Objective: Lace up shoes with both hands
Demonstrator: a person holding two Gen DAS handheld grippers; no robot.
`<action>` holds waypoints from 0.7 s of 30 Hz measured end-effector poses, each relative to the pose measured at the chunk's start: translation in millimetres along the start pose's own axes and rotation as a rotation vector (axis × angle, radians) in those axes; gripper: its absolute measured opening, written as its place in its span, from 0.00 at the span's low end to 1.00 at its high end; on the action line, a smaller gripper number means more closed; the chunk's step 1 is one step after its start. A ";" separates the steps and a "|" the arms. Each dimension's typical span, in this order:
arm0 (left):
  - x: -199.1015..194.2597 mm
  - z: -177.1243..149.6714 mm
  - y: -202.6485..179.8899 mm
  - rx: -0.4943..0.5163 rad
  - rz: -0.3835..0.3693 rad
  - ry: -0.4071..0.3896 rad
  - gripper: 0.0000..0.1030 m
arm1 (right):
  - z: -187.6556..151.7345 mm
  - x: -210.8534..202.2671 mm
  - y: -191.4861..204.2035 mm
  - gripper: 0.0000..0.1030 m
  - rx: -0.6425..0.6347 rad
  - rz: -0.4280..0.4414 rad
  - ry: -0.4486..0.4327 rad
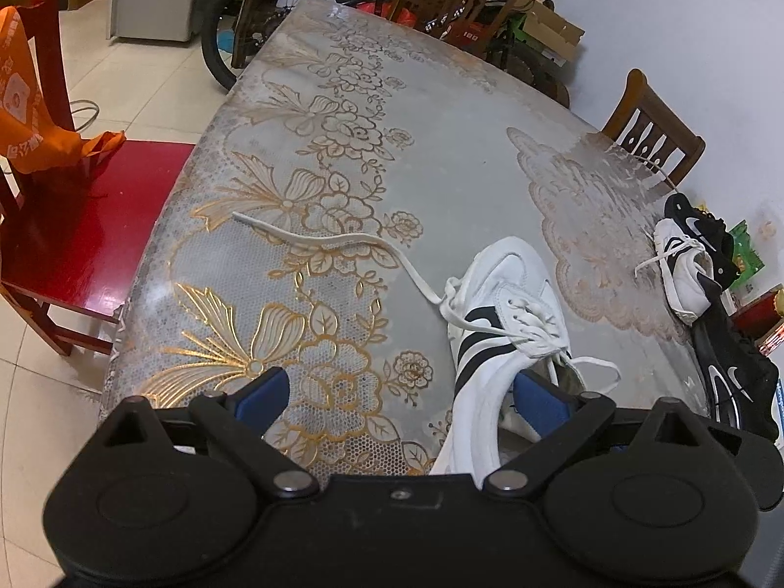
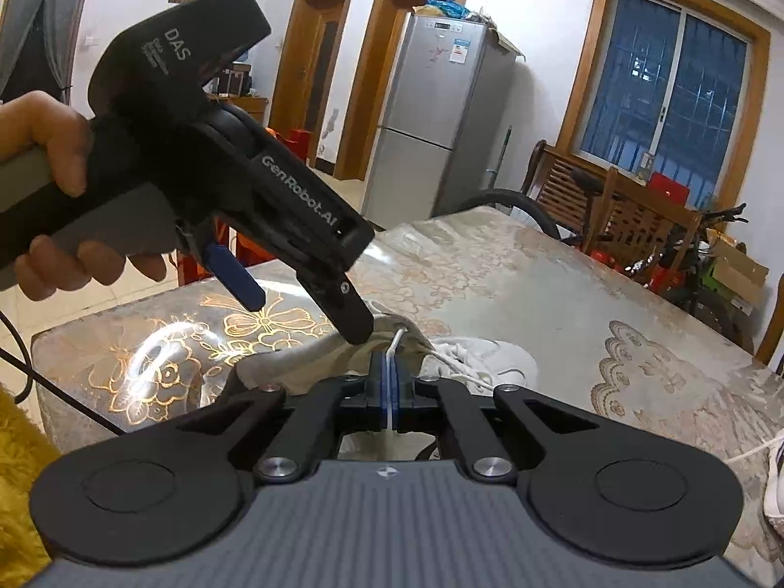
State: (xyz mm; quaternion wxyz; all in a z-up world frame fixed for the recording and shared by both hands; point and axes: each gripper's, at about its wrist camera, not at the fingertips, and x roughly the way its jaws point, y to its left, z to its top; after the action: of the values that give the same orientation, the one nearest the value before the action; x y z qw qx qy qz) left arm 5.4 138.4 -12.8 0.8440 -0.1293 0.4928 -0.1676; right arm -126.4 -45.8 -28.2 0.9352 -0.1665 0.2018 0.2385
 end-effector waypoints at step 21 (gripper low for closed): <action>1.5 1.5 6.2 -0.038 -0.008 0.004 0.96 | 13.7 18.1 11.6 0.00 -0.004 -0.087 0.127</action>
State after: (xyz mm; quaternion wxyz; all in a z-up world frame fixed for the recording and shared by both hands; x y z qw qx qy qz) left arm 8.5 143.5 -15.7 0.8396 -0.1470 0.4973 -0.1617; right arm -113.8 -23.8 -27.1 0.9297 -0.1917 0.2527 0.1872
